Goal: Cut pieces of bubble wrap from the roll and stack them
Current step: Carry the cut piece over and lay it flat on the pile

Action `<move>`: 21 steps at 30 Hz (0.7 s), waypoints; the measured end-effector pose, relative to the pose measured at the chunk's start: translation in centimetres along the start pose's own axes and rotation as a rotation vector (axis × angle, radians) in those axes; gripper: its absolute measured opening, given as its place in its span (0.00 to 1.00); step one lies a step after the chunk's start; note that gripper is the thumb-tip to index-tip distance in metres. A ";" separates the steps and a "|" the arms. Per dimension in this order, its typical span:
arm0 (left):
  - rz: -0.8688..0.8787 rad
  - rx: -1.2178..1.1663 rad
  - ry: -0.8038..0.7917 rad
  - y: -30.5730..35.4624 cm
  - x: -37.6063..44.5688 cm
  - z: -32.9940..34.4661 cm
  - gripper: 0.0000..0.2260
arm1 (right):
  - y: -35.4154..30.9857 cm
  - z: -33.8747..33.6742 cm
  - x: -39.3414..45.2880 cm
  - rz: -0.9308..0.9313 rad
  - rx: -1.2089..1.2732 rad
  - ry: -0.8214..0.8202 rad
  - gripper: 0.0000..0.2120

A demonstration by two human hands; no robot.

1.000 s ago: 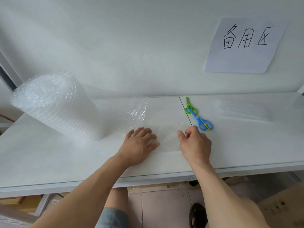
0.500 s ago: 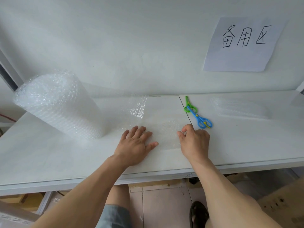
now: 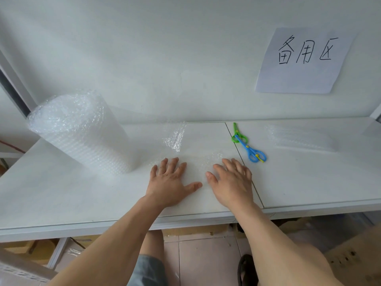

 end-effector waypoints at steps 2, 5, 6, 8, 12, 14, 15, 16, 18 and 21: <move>-0.013 0.001 0.011 0.0 -0.4 0.1 0.39 | 0.2 -0.1 0.1 0.033 0.005 -0.145 0.26; -0.054 -0.001 -0.002 -0.4 -1.0 0.3 0.37 | 0.6 -0.3 0.0 0.049 -0.022 -0.258 0.27; -0.066 0.001 -0.009 -0.5 -1.1 0.2 0.36 | 0.7 -0.5 0.0 0.055 -0.029 -0.285 0.28; -0.062 0.046 0.010 -0.2 -1.2 -0.1 0.34 | 0.5 -1.0 -0.3 0.078 -0.046 -0.310 0.28; 0.113 0.138 0.079 1.2 -1.0 -0.4 0.28 | -1.0 -1.8 -0.9 -0.007 -0.061 -0.225 0.29; 0.116 0.063 0.028 1.2 -1.1 0.1 0.27 | -1.4 -1.6 -1.4 -0.035 -0.034 -0.317 0.30; 0.104 0.038 0.012 1.1 -1.4 0.4 0.27 | -1.5 -1.4 -1.6 -0.031 -0.036 -0.368 0.31; 0.093 0.030 0.012 1.0 -1.6 0.7 0.27 | -1.4 -1.2 -1.8 -0.024 -0.044 -0.397 0.31; 0.084 0.028 0.026 1.0 -2.0 1.2 0.27 | -1.1 -1.0 -2.3 -0.012 -0.049 -0.417 0.31; 0.046 0.007 0.077 1.0 -2.2 1.2 0.32 | -0.9 -1.0 -2.9 0.011 -0.040 -0.398 0.31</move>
Point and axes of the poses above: each hand's wrist, its own x-axis towards the middle knuckle, its own z-axis out of the palm, y = z × x, the point moved 1 cm from there along x, towards the middle knuckle, and after that the axes turned 5 degrees about z, right-handed, at the moved point
